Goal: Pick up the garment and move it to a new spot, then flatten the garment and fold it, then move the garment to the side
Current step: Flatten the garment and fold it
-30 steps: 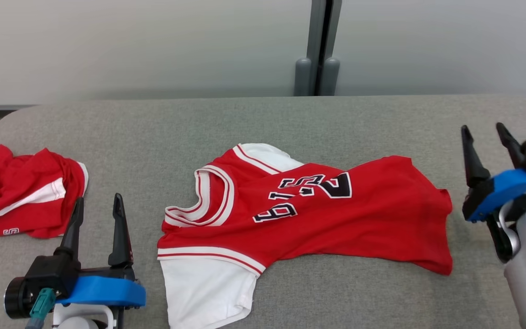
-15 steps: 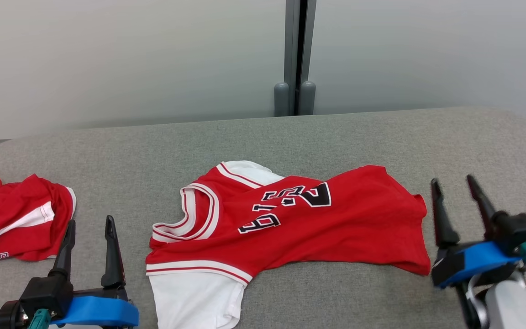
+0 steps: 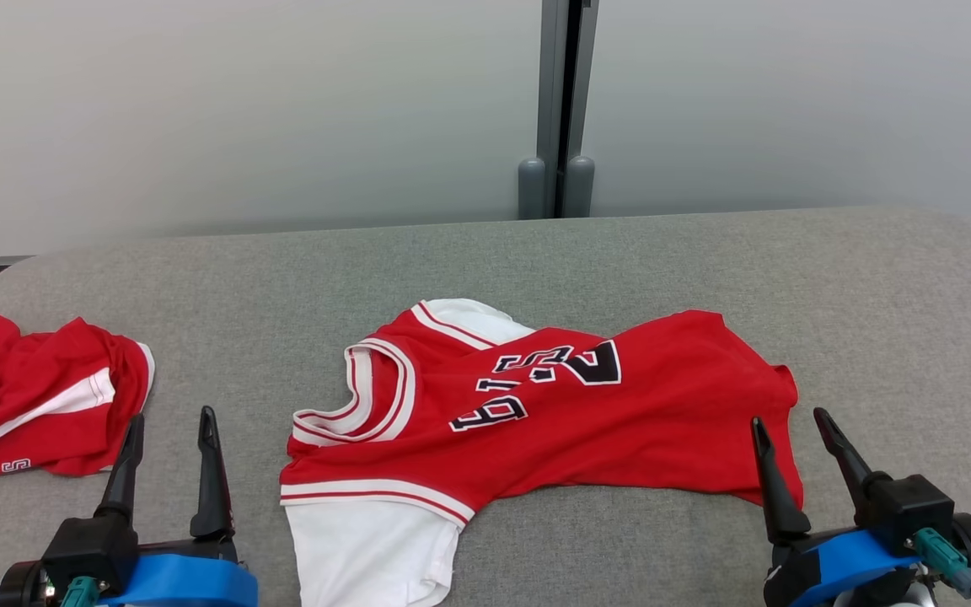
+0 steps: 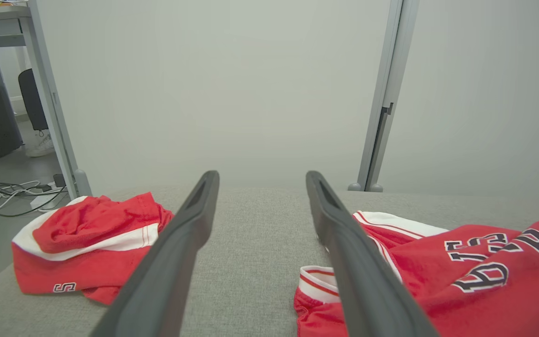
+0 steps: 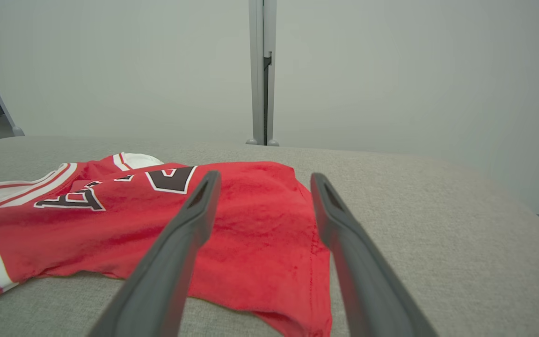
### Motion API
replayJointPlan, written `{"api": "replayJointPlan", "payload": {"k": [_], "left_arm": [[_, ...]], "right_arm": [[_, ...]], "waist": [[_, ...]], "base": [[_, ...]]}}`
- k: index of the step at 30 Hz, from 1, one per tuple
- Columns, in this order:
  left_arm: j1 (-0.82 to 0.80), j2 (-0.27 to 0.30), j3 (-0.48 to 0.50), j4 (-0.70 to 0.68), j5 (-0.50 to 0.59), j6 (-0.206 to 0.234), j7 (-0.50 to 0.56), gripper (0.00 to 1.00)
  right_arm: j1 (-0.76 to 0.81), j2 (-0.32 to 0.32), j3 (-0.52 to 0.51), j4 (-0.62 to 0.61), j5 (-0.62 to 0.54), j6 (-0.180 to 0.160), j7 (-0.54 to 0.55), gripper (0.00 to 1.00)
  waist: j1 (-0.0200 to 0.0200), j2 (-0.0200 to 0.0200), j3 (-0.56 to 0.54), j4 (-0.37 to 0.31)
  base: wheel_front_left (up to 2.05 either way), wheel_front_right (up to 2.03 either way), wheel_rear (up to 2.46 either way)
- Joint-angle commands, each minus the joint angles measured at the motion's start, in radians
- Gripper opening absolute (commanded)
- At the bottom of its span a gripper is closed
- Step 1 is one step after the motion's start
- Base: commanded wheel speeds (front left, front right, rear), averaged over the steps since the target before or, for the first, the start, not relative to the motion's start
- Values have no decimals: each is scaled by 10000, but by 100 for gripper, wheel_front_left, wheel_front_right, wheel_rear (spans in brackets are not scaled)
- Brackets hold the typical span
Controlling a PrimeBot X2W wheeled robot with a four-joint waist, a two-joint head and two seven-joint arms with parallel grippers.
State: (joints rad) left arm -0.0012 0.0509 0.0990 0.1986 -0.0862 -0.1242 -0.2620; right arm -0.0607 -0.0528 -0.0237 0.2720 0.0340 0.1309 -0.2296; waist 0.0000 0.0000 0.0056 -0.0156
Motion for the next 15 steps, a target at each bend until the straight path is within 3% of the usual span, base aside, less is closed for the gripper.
{"api": "replayJointPlan", "payload": {"k": [1,15], "left_arm": [[83,-8,59,10,76,-45,-43,100],[78,-8,-45,250,182,-63,-43,100]], "right_arm": [[154,20,-11,-100,-55,-2,54,100],[222,20,-342,77,159,-1,258,100]], "waist": [[0,0,4,14],[0,0,-27,53]], "base": [[0,0,0],[0,0,0]]}}
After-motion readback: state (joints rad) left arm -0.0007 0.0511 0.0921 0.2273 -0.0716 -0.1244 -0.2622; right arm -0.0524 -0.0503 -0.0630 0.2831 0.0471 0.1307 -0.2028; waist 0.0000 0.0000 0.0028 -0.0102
